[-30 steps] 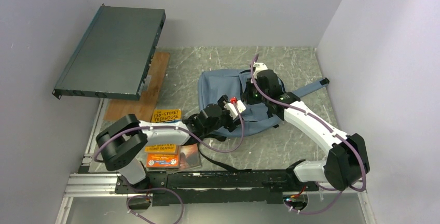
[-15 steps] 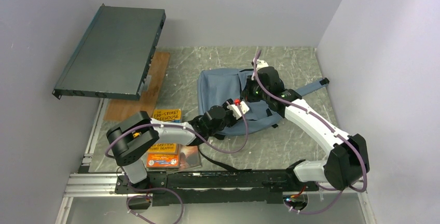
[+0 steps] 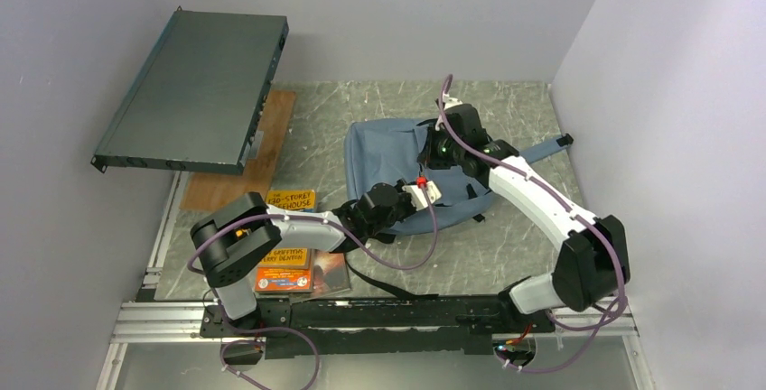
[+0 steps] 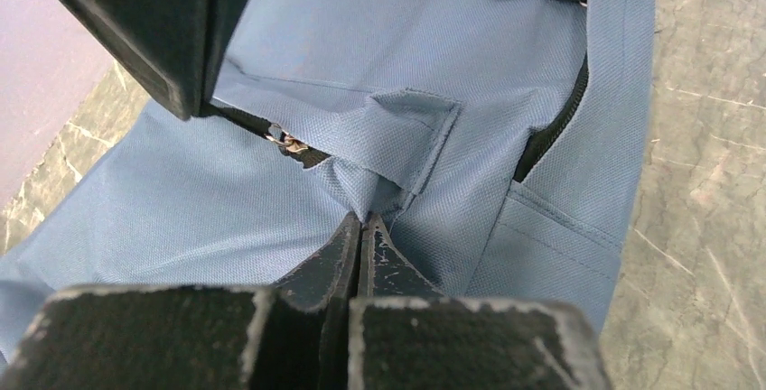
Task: Pack the student bag
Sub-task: Zip the student bag at the center of the board.
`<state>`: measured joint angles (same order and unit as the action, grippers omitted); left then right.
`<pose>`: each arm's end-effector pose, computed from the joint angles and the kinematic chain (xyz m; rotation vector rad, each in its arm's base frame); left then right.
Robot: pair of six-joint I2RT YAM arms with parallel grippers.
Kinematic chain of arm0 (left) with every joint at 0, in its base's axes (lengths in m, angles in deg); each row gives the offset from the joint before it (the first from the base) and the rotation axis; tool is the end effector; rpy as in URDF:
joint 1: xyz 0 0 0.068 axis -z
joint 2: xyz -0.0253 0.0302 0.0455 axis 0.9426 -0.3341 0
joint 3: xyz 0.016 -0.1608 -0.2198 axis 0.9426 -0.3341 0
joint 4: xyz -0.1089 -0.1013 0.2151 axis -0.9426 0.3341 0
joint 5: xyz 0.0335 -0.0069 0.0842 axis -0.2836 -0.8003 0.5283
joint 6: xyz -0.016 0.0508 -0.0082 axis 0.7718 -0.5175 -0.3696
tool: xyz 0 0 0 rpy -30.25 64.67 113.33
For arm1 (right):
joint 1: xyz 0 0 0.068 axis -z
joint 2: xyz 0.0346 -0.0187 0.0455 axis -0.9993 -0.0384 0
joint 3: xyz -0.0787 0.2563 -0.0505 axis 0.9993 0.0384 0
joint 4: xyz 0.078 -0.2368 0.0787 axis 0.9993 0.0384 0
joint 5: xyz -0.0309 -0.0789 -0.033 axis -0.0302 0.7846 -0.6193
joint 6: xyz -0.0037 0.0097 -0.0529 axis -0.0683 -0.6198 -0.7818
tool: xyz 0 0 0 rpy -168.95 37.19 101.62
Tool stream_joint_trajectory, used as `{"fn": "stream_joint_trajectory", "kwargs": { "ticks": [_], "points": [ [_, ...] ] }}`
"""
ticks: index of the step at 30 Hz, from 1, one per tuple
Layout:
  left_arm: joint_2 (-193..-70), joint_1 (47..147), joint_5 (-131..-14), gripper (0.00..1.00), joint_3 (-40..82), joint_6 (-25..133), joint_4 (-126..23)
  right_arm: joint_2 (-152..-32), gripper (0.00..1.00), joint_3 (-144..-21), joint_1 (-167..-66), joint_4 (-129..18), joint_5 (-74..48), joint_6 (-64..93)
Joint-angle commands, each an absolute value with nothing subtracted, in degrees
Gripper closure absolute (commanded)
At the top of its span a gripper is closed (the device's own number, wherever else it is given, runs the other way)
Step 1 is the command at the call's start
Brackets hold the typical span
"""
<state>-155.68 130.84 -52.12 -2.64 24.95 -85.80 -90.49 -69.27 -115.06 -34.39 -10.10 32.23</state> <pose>0.1896 -0.3180 0.1958 1.0229 1.5175 -0.3433 0.2735 0.1443 0.2915 -0.0982 2.3045 0.5739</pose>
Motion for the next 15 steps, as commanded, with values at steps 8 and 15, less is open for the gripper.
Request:
{"fn": "stream_joint_trajectory", "kwargs": {
  "ticks": [8, 15],
  "points": [
    [-153.1, 132.9, -58.5, 1.0, -4.9, 24.1, -87.4, -107.6, 1.0, -90.0, -109.6, -38.7, -9.0, 31.7],
    [-152.5, 133.2, -61.2, 1.0, -5.5, 25.1, -87.7, -120.5, 1.0, -106.1, -108.5, -41.2, -3.8, 27.4]
  ]
}}
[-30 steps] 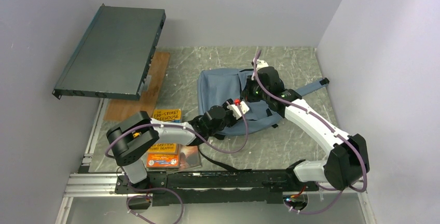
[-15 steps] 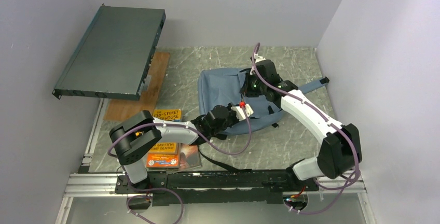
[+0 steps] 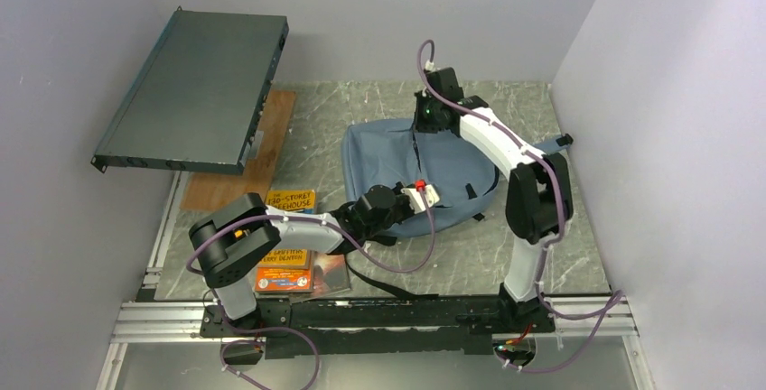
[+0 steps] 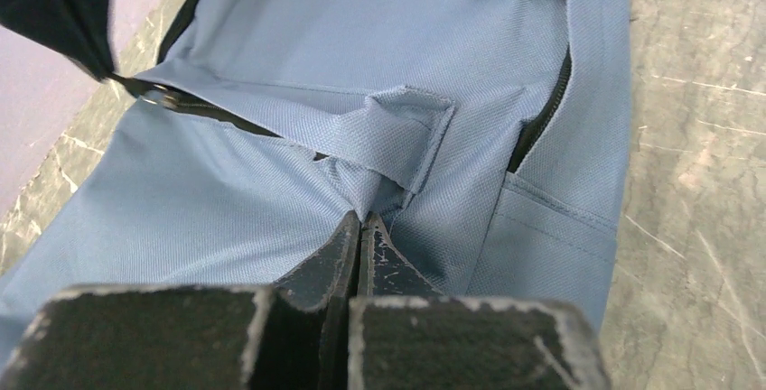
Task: Pack the student bag
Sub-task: Zip the student bag at the center of the board, then adjust the student bag at the center of the board.
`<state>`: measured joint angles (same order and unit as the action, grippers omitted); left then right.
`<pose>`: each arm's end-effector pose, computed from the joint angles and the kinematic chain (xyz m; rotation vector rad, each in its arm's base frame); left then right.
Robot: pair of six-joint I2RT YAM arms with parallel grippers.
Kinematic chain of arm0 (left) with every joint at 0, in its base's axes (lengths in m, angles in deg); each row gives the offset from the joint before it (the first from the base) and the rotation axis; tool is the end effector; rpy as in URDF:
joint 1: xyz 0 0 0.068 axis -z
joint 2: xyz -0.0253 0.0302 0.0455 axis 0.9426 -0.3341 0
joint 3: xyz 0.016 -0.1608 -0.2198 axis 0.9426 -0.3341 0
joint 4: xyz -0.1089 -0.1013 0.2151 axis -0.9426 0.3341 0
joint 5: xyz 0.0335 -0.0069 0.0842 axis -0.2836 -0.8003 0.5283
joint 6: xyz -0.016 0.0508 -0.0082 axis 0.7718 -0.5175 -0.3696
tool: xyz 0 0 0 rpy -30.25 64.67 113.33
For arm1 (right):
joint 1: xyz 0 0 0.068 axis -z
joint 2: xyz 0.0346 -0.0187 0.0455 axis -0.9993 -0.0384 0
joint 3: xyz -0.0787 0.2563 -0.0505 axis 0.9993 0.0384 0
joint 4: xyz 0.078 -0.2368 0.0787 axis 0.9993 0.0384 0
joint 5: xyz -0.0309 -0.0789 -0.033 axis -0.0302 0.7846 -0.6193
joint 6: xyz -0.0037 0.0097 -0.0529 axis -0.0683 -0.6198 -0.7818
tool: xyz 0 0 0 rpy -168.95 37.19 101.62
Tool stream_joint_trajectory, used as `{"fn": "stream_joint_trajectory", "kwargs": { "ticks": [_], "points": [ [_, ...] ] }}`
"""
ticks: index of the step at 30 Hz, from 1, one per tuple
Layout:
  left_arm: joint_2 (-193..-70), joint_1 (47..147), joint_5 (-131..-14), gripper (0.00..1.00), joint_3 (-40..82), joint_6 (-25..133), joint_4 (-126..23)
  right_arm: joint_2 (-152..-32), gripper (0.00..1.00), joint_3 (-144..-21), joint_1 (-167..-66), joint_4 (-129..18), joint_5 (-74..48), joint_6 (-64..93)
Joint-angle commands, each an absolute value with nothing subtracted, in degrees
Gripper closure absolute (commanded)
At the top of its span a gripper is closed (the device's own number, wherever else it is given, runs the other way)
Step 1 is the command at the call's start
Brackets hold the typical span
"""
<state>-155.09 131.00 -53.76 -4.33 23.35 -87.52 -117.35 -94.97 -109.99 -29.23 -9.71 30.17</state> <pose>0.1853 -0.3145 0.1935 1.0567 1.4838 -0.3548 0.3910 0.1624 0.2712 -0.0291 2.4012 0.4663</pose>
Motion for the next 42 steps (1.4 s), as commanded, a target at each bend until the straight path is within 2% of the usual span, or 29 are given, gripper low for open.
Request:
{"fn": "stream_joint_trajectory", "kwargs": {
  "ticks": [1, 10, 14, 20, 25, 28, 37, 40, 41, 42],
  "points": [
    [-152.3, 133.2, -61.3, 1.0, -5.9, 25.2, -87.9, -122.1, 1.0, -108.4, -108.1, -41.2, -3.4, 27.2],
    [-151.4, 133.2, -62.4, 1.0, -7.1, 26.5, -87.0, -132.0, 1.0, -120.3, -105.5, -47.5, -6.3, 25.0],
    [-151.1, 133.1, -62.8, 1.0, -6.5, 27.2, -85.5, -131.6, 1.0, -122.0, -105.4, -42.0, -9.3, 23.6],
    [-151.7, 131.5, -64.9, 0.99, -5.1, 31.0, -83.1, -123.6, 0.63, -115.7, -104.2, -32.2, -8.9, 20.9],
    [-152.6, 130.2, -66.2, 0.9, -2.5, 33.6, -79.3, -115.0, 0.47, -106.3, -103.6, -28.1, -8.0, 19.7],
    [-151.8, 129.5, -66.5, 0.79, -2.5, 36.3, -78.1, -109.4, 0.41, -98.9, -103.1, -29.2, -7.0, 19.4],
    [-148.5, 128.8, -64.8, 0.41, 1.7, 46.7, -66.2, -97.2, 0.37, -84.9, -102.0, -27.8, -3.9, 21.6],
    [-146.1, 128.8, -64.4, 0.19, 3.5, 50.7, -60.7, -94.6, 0.33, -82.5, -101.9, -25.5, 3.8, 22.3],
    [-145.6, 128.8, -64.3, 0.06, 4.7, 52.1, -57.9, -93.9, 0.32, -81.4, -101.6, -24.9, 5.6, 22.8],
    [-145.2, 128.8, -64.3, 0.04, 6.1, 53.2, -55.0, -93.0, 0.31, -80.3, -101.1, -24.6, 6.9, 23.5]
  ]
}}
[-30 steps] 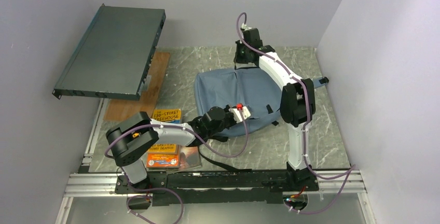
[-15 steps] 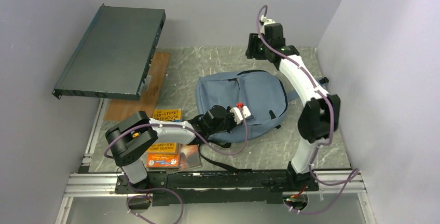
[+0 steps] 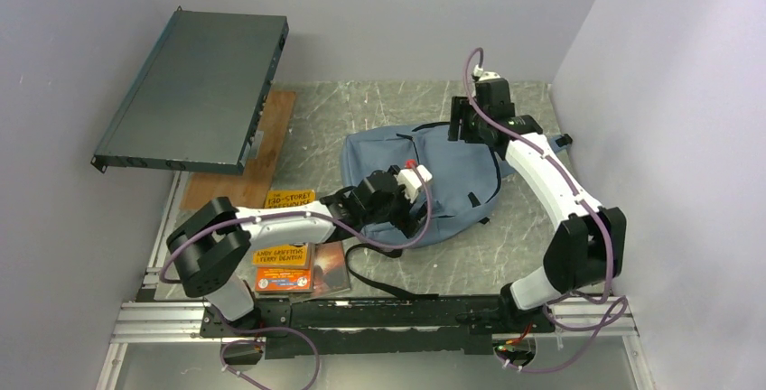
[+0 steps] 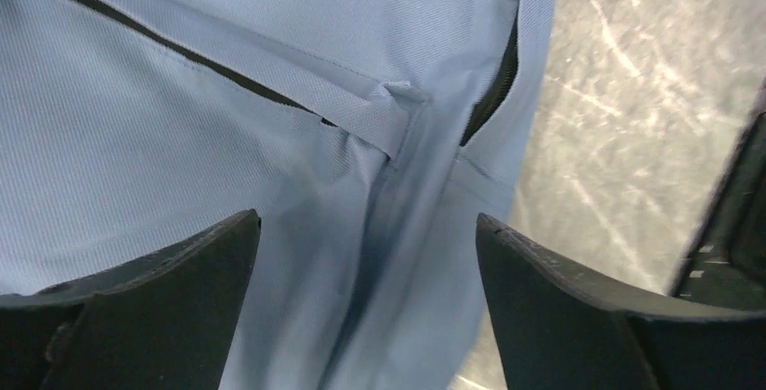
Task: Pack the student bag
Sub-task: Adjust the student bag at the center of the board.
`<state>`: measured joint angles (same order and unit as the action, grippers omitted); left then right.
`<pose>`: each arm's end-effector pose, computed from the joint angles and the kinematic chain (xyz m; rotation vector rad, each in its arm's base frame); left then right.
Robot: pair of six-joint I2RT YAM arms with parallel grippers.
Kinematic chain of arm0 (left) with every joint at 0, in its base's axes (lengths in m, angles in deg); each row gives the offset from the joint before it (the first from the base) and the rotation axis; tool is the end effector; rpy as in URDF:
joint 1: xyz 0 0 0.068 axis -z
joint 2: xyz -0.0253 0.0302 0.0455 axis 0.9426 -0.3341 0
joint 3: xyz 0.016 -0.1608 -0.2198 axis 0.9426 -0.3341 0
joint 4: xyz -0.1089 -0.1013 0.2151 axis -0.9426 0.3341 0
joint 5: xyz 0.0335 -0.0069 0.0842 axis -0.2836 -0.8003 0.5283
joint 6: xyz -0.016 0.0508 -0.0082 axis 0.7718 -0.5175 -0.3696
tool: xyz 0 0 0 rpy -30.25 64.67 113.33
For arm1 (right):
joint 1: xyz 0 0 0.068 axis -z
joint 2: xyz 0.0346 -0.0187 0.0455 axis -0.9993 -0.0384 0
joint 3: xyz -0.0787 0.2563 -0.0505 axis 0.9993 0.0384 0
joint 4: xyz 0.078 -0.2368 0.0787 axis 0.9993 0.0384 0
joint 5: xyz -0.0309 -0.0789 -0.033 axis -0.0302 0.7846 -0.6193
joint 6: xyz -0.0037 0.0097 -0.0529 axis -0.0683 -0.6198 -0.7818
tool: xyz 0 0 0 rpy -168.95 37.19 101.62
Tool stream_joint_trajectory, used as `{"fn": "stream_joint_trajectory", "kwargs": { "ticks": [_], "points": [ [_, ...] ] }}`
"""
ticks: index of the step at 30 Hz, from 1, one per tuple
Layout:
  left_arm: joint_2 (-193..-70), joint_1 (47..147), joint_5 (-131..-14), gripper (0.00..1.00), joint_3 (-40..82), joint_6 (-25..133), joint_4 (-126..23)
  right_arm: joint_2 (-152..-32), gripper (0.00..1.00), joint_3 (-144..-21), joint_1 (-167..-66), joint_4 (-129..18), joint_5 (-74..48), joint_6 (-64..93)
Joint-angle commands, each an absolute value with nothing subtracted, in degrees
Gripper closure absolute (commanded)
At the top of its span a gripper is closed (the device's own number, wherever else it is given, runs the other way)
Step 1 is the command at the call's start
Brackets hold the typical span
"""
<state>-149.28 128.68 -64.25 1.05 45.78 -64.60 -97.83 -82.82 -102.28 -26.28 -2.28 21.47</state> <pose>0.1885 -0.3040 0.2165 0.9528 1.8543 -0.6783 0.3302 0.0833 0.3200 0.0169 2.2839 0.2008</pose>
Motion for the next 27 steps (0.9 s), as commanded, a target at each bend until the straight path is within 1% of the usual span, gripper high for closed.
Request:
{"fn": "stream_joint_trajectory", "kwargs": {
  "ticks": [1, 5, 7, 10, 12, 15, 19, 23, 25, 27],
  "points": [
    [-144.8, 128.8, -64.5, 0.01, 7.4, 54.1, -50.9, -92.0, 0.3, -79.0, -100.5, -24.4, 7.5, 24.2],
    [-144.0, 128.8, -67.8, 0.01, 10.0, 55.9, -44.2, -89.1, 0.26, -75.8, -98.8, -23.1, 10.3, 25.4],
    [-144.8, 128.9, -70.3, 0.03, 12.0, 55.9, -41.0, -87.9, 0.24, -74.3, -98.4, -22.2, 11.3, 26.2],
    [-146.6, 129.3, -71.8, 0.05, 15.3, 57.8, -35.3, -87.3, 0.24, -73.5, -97.8, -20.6, 10.5, 28.0],
    [-147.5, 129.7, -73.1, 0.06, 15.7, 59.3, -34.1, -87.3, 0.24, -73.4, -97.8, -20.4, 9.4, 29.0],
    [-149.1, 130.6, -74.2, 0.07, 15.0, 61.6, -34.8, -87.2, 0.24, -72.4, -97.8, -20.9, 7.8, 30.1],
    [-153.1, 133.1, -73.6, 0.12, 16.3, 61.9, -34.6, -85.7, 0.23, -70.7, -97.7, -22.8, 6.2, 30.2],
    [-155.5, 134.7, -74.0, 0.14, 11.2, 61.1, -44.8, -86.3, 0.23, -69.0, -97.7, -24.1, 5.4, 30.6],
    [-157.4, 134.7, -71.0, 0.14, 9.9, 61.7, -46.8, -86.9, 0.24, -66.9, -97.5, -25.6, 6.4, 30.7],
    [-160.4, 134.2, -67.1, 0.16, 10.7, 61.5, -45.6, -87.1, 0.25, -64.5, -96.9, -27.4, 8.1, 31.4]
  ]
}}
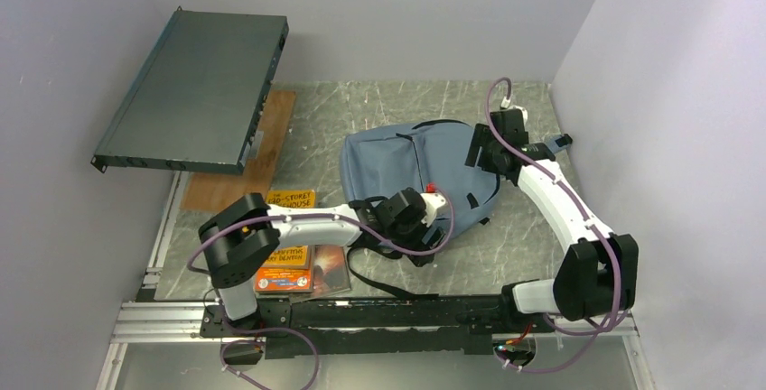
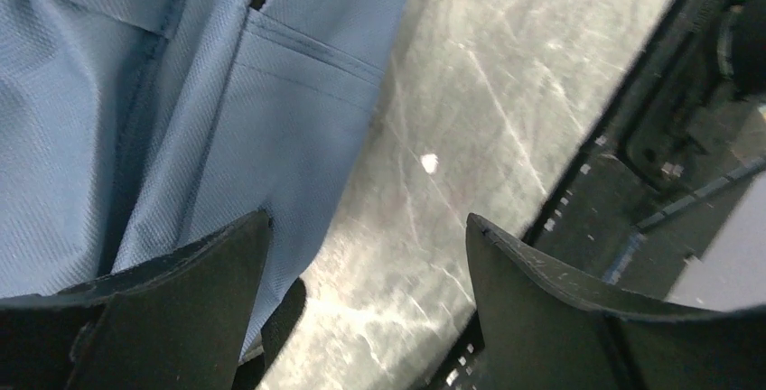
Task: Pack the student bag
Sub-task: Adjust the student bag at the center of the board.
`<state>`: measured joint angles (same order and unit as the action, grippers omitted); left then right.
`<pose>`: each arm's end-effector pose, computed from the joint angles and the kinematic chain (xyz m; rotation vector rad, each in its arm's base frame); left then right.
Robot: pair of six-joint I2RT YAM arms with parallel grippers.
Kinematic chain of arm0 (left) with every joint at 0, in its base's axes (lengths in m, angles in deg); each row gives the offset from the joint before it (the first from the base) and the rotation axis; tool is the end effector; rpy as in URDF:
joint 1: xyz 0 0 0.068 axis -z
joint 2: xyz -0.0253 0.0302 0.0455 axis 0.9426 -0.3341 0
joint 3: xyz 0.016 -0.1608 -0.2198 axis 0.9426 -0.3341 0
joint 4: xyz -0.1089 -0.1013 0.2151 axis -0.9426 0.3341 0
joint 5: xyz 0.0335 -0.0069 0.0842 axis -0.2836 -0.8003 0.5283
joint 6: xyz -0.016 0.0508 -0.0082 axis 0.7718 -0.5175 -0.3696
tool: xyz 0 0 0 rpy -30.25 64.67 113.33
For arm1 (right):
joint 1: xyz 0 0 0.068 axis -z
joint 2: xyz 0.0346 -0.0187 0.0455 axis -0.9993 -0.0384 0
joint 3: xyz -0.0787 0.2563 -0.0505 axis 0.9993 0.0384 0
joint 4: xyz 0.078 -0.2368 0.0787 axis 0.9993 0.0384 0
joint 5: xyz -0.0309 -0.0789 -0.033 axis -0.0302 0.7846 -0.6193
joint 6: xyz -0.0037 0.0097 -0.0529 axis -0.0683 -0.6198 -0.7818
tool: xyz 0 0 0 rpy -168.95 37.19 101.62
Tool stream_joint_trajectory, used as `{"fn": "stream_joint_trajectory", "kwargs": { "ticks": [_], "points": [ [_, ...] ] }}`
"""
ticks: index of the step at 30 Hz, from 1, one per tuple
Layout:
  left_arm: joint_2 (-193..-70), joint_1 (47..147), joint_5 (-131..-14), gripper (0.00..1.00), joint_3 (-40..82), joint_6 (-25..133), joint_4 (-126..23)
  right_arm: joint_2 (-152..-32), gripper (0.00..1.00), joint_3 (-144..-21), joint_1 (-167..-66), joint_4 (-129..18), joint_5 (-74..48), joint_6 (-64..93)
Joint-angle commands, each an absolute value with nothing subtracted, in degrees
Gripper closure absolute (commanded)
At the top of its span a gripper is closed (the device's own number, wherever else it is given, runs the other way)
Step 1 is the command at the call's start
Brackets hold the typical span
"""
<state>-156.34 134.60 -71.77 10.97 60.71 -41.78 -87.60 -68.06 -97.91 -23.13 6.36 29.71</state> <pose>0.1587 -0.3377 0.1936 1.0359 2.3022 -0.8088 0.2804 0.0427 0.2833 0.3435 2.3637 0.0203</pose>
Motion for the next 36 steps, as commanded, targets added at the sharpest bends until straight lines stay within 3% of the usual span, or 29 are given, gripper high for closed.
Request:
{"fn": "stream_joint_trajectory", "kwargs": {
  "ticks": [1, 4, 7, 12, 15, 18, 24, 29, 36],
  "points": [
    [-162.4, 133.6, -65.7, 0.16, 12.3, 61.6, -43.3, -87.2, 0.25, -63.3, -96.2, -28.2, 8.3, 31.6],
    [-167.4, 130.1, -64.6, 0.16, 18.6, 63.1, -34.9, -87.3, 0.29, -60.9, -92.2, -28.9, 4.9, 32.5],
    [-168.1, 126.3, -66.1, 0.12, 20.6, 62.3, -34.1, -86.0, 0.48, -57.4, -88.9, -31.8, -3.8, 31.8],
    [-169.5, 118.7, -64.4, 0.09, 26.0, 61.3, -27.4, -86.5, 0.71, -55.3, -88.9, -33.1, -19.6, 29.8],
    [-171.1, 113.7, -64.4, 0.07, 29.5, 58.9, -24.9, -87.0, 0.78, -52.3, -89.9, -35.7, -32.7, 31.2],
    [-173.4, 109.0, -64.4, 0.07, 35.8, 57.0, -20.0, -83.8, 0.73, -46.9, -94.0, -42.4, -40.6, 35.9],
    [-171.1, 104.7, -62.3, 0.05, 39.3, 53.4, -19.1, -76.5, 0.47, -41.4, -103.5, -57.9, -49.3, 45.0],
    [-163.9, 104.5, -65.5, 0.05, 36.2, 52.4, -19.7, -73.0, 0.33, -50.3, -99.7, -38.4, -35.8, 34.5],
    [-154.0, 104.9, -76.0, 0.08, 29.5, 57.6, -20.5, -73.0, 0.33, -55.1, -92.5, -29.3, -19.8, 30.8]
  ]
}}
